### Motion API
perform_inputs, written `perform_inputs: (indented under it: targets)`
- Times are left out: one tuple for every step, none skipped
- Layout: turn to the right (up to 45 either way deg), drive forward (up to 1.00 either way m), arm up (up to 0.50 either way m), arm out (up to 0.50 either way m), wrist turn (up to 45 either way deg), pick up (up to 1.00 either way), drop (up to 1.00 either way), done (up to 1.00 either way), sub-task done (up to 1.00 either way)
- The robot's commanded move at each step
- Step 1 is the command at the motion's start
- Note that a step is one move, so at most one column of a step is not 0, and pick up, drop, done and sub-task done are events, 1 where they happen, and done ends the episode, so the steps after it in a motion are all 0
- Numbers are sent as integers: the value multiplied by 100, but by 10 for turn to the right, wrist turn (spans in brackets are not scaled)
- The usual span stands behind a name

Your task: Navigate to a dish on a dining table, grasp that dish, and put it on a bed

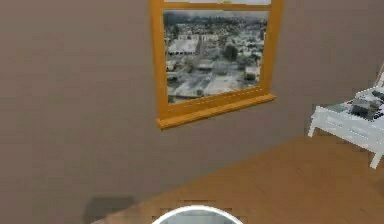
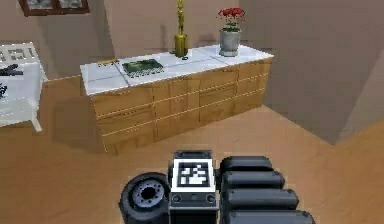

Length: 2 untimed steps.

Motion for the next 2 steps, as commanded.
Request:
perform_inputs:
  targets:
    - [300, 0, 0, 0, 0, 0, 0, 0, 0]
    - [0, 60, 0, 0, 0, 0, 0, 0, 0]
